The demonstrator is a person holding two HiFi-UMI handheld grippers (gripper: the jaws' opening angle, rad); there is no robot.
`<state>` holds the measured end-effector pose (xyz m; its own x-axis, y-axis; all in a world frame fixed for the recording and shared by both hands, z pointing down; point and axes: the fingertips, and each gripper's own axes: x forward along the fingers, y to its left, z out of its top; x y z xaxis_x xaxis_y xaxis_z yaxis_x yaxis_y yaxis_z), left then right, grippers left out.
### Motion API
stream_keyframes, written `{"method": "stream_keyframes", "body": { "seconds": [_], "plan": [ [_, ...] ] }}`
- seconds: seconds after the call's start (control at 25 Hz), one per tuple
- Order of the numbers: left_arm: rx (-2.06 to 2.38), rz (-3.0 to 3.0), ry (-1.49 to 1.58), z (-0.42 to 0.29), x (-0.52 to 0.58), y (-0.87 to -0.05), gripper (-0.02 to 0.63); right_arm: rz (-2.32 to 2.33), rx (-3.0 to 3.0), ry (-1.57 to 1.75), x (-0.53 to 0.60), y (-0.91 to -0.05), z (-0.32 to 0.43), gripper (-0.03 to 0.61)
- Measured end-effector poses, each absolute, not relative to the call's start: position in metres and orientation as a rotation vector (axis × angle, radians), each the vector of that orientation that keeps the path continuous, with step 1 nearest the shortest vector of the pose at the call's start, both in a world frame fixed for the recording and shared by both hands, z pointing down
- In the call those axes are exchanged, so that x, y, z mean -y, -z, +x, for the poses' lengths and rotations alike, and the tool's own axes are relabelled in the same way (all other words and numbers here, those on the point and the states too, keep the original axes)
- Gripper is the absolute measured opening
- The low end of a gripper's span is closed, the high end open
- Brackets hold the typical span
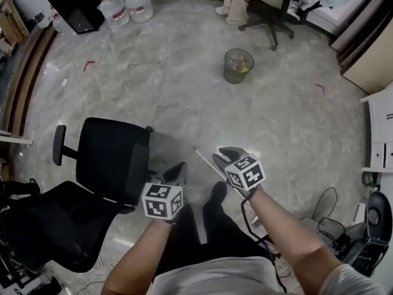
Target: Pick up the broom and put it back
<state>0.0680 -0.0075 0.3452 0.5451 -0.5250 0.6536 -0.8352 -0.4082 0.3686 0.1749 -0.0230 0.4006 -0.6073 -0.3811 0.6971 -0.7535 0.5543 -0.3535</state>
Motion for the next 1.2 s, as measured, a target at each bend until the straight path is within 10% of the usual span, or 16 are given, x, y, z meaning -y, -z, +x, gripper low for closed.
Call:
{"method": "stream_keyframes", "body": {
  "seconds": [1.2],
  "plan": [
    [0.986,1.822,-0.747,0.004,0.053,-1.002,0.008,0.685,1.853,-0.905,0.058,-1.158,0.080,0.144]
  ]
}}
